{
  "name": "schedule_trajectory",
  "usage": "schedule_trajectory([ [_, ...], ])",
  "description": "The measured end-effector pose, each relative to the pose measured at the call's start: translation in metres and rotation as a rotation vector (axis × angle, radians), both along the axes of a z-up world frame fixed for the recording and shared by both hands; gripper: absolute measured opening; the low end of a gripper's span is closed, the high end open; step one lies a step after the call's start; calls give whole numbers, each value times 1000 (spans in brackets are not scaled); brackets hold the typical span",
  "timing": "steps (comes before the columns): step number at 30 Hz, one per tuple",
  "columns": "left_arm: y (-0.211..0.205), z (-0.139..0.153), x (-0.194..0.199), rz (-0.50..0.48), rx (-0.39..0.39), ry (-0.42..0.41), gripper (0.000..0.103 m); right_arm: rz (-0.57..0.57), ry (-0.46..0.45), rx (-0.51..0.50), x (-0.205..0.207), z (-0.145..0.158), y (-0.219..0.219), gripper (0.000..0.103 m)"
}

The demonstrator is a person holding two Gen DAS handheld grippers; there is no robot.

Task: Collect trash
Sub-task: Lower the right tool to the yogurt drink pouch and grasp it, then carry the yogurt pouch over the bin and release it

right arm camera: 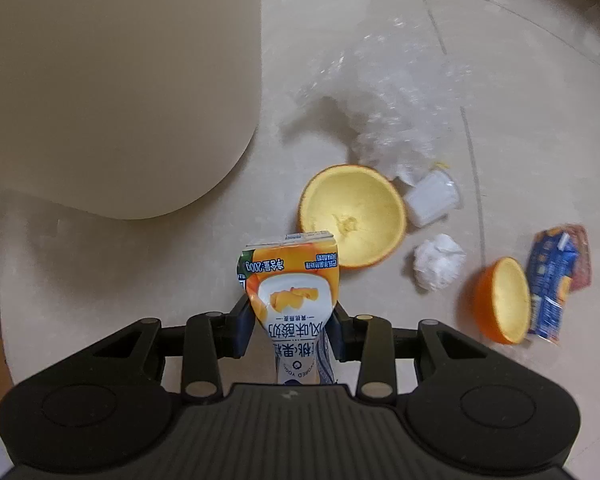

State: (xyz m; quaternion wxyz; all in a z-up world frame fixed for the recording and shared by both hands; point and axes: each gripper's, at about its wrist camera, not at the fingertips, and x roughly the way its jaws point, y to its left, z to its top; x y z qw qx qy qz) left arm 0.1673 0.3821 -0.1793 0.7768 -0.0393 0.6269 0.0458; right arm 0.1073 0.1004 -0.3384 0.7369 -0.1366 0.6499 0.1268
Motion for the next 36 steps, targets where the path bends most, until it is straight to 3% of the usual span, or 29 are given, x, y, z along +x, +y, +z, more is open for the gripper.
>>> schedule_trajectory([
  [8, -2, 0, 1, 2, 6, 3, 7, -21, -28, -19, -4, 67, -9, 42],
  [20, -5, -1, 0, 4, 26, 0, 7, 100, -182, 32, 9, 210, 25, 42],
  [25, -6, -1, -1, 7, 32, -2, 7, 160, -219, 85, 19, 234, 56, 42],
  [32, -6, 0, 0, 6, 37, -1, 7, 214, -217, 156, 30, 228, 97, 43],
  [36, -6, 0, -1, 5, 36, -2, 7, 218, -225, 179, 29, 232, 102, 61],
])
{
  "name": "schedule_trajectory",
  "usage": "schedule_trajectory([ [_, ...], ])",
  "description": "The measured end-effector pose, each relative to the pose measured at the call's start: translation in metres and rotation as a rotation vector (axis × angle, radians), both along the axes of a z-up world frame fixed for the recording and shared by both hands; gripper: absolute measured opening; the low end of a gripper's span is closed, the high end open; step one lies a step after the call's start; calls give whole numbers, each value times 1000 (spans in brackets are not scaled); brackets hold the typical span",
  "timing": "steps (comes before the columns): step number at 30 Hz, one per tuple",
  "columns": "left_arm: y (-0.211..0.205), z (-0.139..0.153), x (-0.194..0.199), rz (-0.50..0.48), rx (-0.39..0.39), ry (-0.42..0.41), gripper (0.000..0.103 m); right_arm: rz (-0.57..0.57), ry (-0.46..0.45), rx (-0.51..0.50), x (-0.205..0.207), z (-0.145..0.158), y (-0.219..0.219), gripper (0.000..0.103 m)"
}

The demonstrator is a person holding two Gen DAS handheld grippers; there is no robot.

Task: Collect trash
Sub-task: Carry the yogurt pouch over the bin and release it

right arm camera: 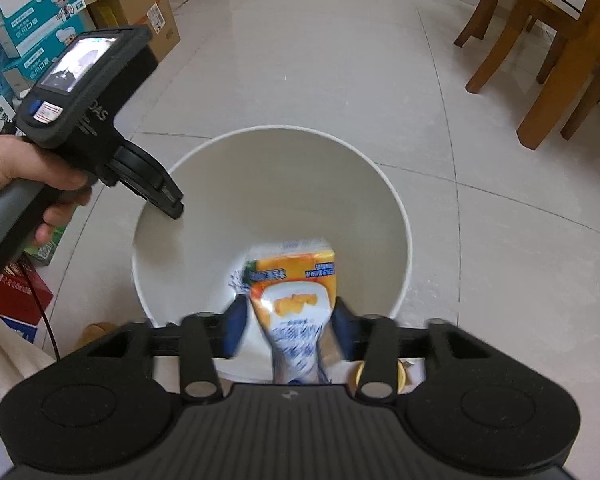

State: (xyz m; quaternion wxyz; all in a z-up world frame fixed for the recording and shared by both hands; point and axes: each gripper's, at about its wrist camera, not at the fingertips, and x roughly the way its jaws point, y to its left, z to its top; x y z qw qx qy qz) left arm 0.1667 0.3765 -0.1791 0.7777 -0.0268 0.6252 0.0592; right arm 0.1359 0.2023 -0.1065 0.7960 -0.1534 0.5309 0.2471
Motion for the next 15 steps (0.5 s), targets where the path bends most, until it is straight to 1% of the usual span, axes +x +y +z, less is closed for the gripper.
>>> schedule_trajectory([
  [4, -1, 0, 0, -1, 3, -2, 7, -13, -7, 0, -1, 0, -9, 63],
  [6, 0, 0, -1, 1, 0, -2, 7, -34, -14, -2, -1, 1, -18, 69],
  [8, 0, 0, -1, 3, -1, -1, 7, -59, -22, 0, -2, 2, -25, 72],
  [13, -1, 1, 0, 3, 0, 0, 7, -125, -18, -15, -4, -8, -52, 75],
  [15, 0, 1, 0, 5, -3, 0, 7, -147, -24, -23, -7, -14, -62, 77],
])
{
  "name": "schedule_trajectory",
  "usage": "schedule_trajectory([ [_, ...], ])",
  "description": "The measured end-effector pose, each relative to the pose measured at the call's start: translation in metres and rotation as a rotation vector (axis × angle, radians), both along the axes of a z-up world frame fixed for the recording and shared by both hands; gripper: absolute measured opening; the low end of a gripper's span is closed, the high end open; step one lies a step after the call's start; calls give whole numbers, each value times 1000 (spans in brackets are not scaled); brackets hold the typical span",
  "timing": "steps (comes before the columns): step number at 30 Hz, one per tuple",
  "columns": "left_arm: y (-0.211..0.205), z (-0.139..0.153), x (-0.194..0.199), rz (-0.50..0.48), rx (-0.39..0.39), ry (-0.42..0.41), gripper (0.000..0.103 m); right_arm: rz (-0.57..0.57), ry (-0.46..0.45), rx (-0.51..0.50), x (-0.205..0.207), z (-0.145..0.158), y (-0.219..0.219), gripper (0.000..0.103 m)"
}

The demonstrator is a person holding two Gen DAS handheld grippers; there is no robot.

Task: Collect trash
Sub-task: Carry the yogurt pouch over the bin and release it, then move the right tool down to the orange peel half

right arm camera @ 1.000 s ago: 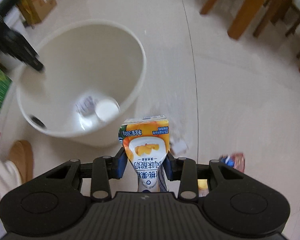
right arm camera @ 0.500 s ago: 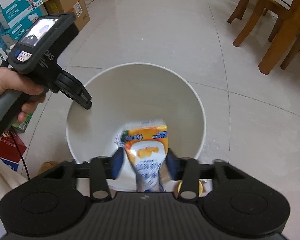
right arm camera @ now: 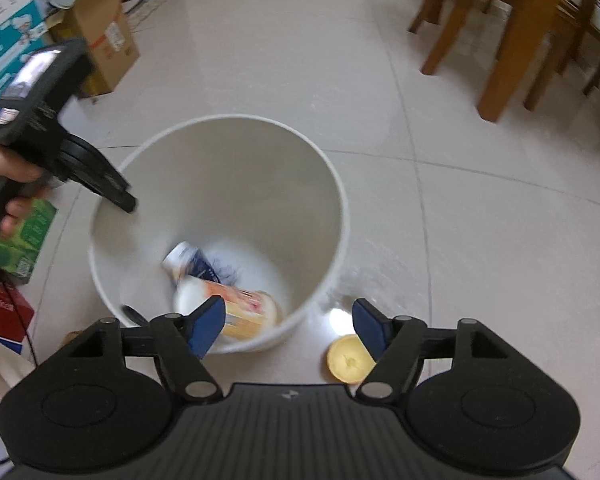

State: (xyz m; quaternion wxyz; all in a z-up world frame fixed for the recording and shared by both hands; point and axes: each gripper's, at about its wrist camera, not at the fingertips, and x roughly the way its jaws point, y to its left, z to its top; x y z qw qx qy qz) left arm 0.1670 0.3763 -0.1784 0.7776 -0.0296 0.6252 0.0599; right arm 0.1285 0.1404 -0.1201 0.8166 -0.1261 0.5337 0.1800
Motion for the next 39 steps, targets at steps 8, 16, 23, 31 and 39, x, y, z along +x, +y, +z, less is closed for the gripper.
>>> schedule_trajectory([
  [8, 1, 0, 1, 2, -2, 2, 7, -66, -9, 9, -15, -54, -41, 86],
  [16, 0, -2, 0, 0, -6, 4, 7, -79, 33, -51, -10, -149, -59, 88],
  [23, -1, -2, 2, -2, 2, 1, 7, -112, 81, -86, 2, -216, -55, 88],
  [31, -3, -3, -3, -5, 8, -5, 7, -200, 102, -98, 24, -256, -64, 88],
  [39, -2, -3, -2, -6, 5, -1, 7, -221, 119, -100, 36, -276, -65, 90],
])
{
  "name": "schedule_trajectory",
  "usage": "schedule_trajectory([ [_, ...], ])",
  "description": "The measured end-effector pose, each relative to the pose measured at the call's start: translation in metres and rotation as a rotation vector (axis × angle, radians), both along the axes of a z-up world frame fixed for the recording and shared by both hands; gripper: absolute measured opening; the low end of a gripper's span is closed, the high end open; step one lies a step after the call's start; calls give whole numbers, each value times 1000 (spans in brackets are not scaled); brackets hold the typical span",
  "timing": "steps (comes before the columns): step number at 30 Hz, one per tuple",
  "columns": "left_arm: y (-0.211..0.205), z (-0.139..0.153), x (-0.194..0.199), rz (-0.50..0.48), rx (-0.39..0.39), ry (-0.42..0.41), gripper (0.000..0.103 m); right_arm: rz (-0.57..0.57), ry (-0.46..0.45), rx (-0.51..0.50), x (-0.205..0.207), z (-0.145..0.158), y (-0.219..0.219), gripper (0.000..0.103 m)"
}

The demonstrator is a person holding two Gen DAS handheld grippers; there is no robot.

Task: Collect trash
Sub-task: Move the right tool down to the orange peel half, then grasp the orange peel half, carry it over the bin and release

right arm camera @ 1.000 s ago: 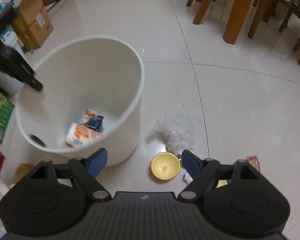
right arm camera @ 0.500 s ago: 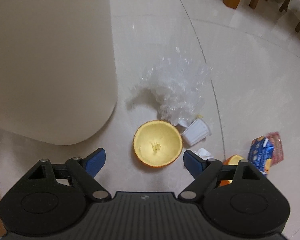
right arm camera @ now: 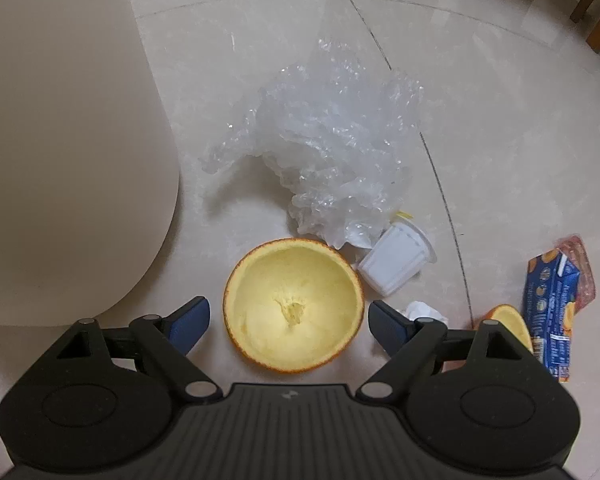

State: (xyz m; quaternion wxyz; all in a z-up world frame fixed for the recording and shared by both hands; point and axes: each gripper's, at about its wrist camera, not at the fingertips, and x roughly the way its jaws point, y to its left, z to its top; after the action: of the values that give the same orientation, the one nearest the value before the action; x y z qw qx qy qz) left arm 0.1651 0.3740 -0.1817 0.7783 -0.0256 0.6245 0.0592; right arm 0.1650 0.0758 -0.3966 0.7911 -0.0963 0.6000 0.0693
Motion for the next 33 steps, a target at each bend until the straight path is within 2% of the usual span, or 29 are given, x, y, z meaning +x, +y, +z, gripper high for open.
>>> schedule_trajectory([
  [7, 1, 1, 2, 3, -5, 5, 7, -27, 21, -10, 8, -14, 2, 90],
  [9, 1, 1, 3, 3, -5, 5, 7, -29, 20, -15, 10, -15, 2, 87],
  [19, 0, 0, 2, -2, -2, 3, 7, -48, 55, -33, 9, -7, -2, 79],
  [25, -1, -2, 0, -4, -1, -1, 7, -40, 68, -46, -2, 31, -7, 79],
  [33, -1, 0, -1, -1, -3, -7, 7, 1, 39, -47, -9, 113, -10, 79],
])
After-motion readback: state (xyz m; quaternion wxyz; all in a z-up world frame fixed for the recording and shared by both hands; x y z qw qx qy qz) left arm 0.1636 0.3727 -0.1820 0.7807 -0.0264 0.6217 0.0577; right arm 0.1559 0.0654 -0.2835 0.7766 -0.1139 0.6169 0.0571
